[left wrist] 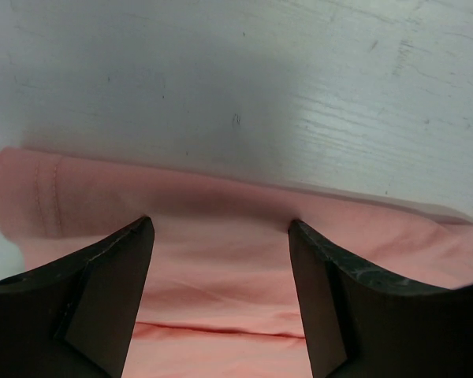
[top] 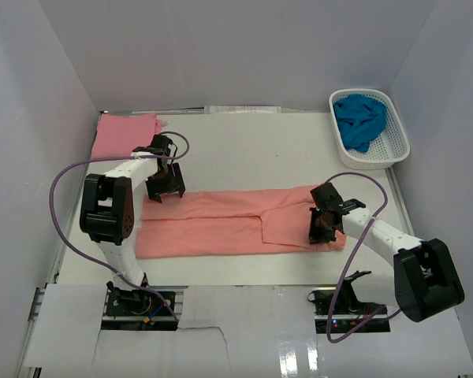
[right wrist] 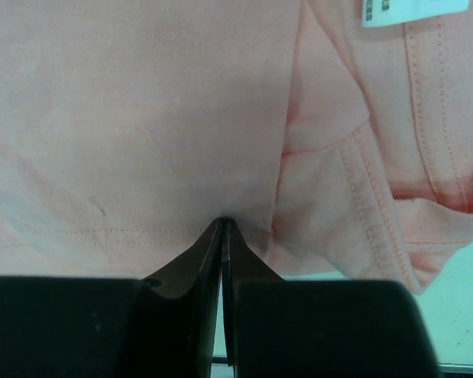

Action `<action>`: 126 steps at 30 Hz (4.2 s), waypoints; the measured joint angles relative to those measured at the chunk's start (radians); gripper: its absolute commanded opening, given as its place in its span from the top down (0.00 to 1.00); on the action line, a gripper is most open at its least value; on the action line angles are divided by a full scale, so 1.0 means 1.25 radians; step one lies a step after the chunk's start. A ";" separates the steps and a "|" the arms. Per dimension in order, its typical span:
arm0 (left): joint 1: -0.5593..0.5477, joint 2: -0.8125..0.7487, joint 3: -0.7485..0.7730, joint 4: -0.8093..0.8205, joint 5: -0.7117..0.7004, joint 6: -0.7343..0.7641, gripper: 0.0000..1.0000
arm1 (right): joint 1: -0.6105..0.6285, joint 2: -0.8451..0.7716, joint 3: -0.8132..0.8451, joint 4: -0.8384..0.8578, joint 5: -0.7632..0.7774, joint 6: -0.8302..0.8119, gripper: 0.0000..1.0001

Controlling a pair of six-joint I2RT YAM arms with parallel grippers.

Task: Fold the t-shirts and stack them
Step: Rotate the tshirt 90 degrees

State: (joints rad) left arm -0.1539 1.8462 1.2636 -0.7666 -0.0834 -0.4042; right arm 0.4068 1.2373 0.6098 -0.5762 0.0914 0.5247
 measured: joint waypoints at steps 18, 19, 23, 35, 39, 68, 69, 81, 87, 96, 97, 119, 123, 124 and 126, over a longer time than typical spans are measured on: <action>0.013 -0.007 -0.049 0.047 -0.004 -0.089 0.20 | -0.095 0.333 0.269 -0.140 -0.081 -0.050 0.92; 0.015 -0.016 -0.060 0.054 0.000 -0.093 0.20 | -0.101 0.355 0.293 -0.147 -0.085 -0.055 0.92; 0.020 -0.052 -0.105 0.076 0.017 -0.110 0.20 | -0.126 0.469 0.440 -0.155 -0.093 -0.079 0.92; 0.003 -0.171 -0.251 0.134 0.105 -0.164 0.21 | -0.141 0.889 1.107 -0.106 -0.113 -0.147 0.92; -0.023 -0.229 -0.335 0.196 0.144 -0.208 0.21 | -0.144 0.993 1.270 -0.111 -0.172 -0.150 0.91; -0.380 -0.449 -0.576 0.222 0.367 -0.436 0.21 | -0.201 1.147 1.417 0.031 -0.446 -0.067 0.92; -0.387 -0.452 -0.583 0.219 0.374 -0.439 0.20 | -0.202 1.148 1.417 0.033 -0.452 -0.066 0.92; -0.508 -0.409 -0.551 0.164 0.426 -0.479 0.20 | -0.215 1.170 1.417 0.102 -0.532 -0.052 0.92; -0.481 -0.332 -0.320 -0.068 0.282 -0.407 0.17 | -0.217 1.099 1.272 0.208 -0.554 -0.055 0.92; -0.244 -0.213 0.229 -0.207 0.080 -0.184 0.16 | -0.226 0.756 0.990 0.235 -0.537 -0.119 0.92; -0.238 -0.193 0.267 -0.201 0.079 -0.153 0.16 | -0.226 0.697 0.951 0.245 -0.531 -0.126 0.92; -0.276 0.408 0.754 0.068 0.545 0.107 0.24 | 0.152 0.061 0.090 0.199 -0.366 -0.085 0.92; -0.276 0.432 0.747 0.130 0.552 0.107 0.23 | 0.199 0.046 0.047 0.249 -0.365 -0.053 0.92; -0.276 0.446 0.749 0.143 0.552 0.107 0.23 | 0.210 0.046 0.033 0.260 -0.365 -0.046 0.92; -0.276 0.475 0.749 0.161 0.551 0.106 0.23 | 0.229 0.049 0.008 0.274 -0.365 -0.030 0.92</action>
State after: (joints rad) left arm -0.4988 2.4405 2.2002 -0.5659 0.6056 -0.2714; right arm 0.6937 1.2984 0.6201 -0.2340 -0.3653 0.4870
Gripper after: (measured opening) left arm 0.768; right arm 0.078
